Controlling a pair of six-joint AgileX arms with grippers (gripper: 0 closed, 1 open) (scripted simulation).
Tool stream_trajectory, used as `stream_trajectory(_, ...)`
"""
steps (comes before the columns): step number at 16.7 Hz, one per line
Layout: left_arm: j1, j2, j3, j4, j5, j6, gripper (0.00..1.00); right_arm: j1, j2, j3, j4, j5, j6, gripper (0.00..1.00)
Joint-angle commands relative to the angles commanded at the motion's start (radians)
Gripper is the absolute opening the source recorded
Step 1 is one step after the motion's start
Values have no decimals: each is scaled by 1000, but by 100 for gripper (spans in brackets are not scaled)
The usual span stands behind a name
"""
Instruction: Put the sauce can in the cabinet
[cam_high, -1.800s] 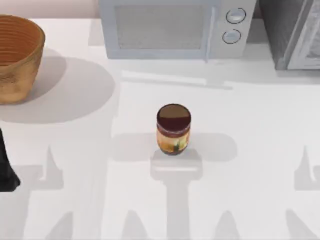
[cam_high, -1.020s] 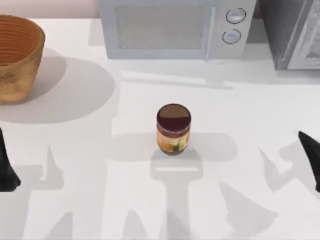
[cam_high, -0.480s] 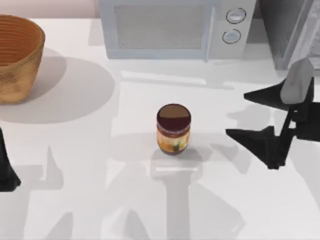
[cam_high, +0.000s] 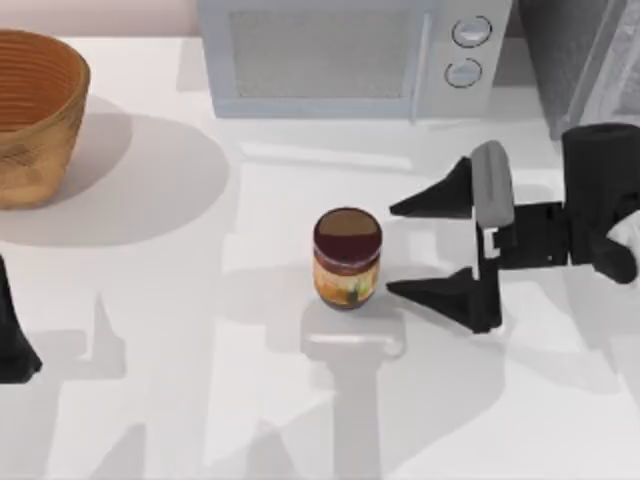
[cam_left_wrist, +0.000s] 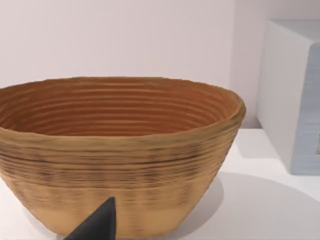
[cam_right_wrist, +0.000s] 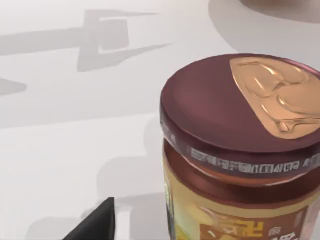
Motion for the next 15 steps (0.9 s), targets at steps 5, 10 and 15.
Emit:
stream_trajectory(5, 0, 0, 0, 0, 0, 0, 100, 9, 158, 89, 67, -72, -70, 100)
stream_trajectory(10, 0, 0, 0, 0, 0, 0, 100, 3, 156, 86, 64, -70, -70, 100)
stream_trajectory(15, 0, 0, 0, 0, 0, 0, 100, 68, 203, 126, 148, -21, 9, 100)
